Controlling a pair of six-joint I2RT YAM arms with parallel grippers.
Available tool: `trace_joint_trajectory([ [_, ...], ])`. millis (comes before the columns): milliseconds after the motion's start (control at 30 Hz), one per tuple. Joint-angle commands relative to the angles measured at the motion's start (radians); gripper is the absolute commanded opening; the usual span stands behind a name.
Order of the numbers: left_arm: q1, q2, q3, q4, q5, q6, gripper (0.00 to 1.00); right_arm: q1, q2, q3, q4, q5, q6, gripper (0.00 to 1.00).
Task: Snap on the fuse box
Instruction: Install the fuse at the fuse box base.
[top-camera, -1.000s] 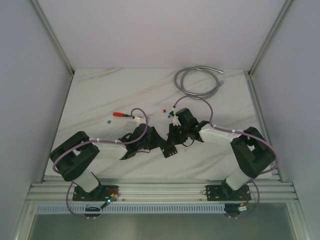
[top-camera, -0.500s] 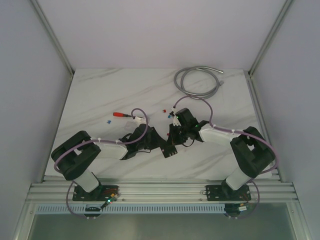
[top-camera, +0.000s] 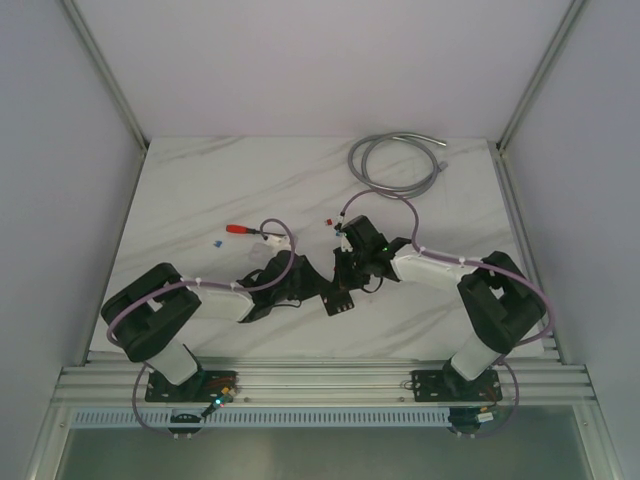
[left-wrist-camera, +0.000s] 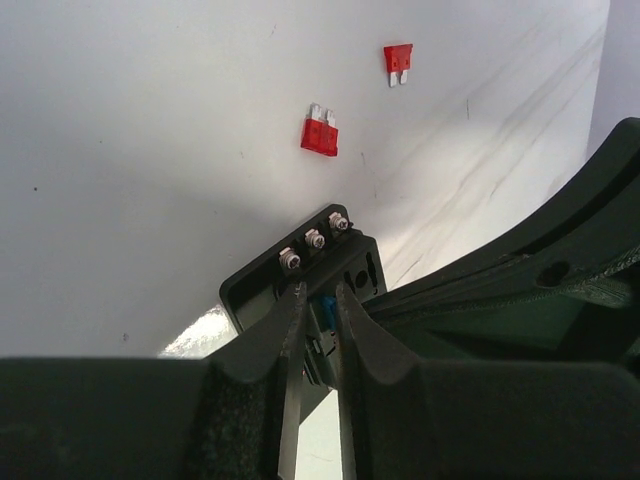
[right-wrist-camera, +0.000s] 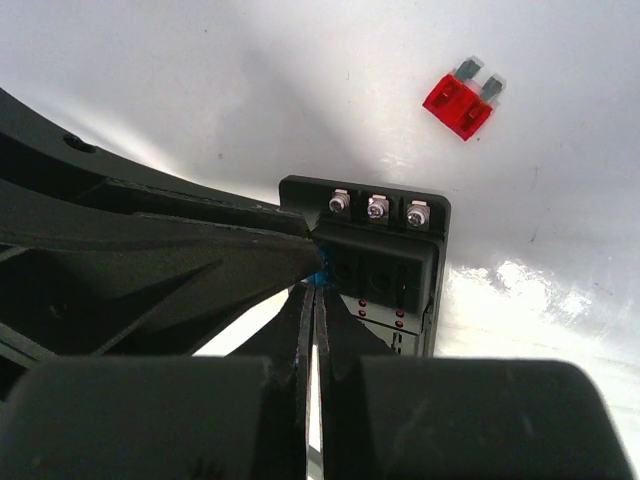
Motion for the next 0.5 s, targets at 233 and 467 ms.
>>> trace_joint_trajectory([
  [233,-0.032,-0.116,-0.023,-0.2,-0.045,0.035,0.35,0.076,-0.007,0.04,-0.097,0.137,-0.143,0.03],
  [467,-0.013,-0.227,0.021,-0.259,-0.116,0.093,0.5,0.079,-0.14,0.111,-0.114,0.115,-0.198,0.23],
])
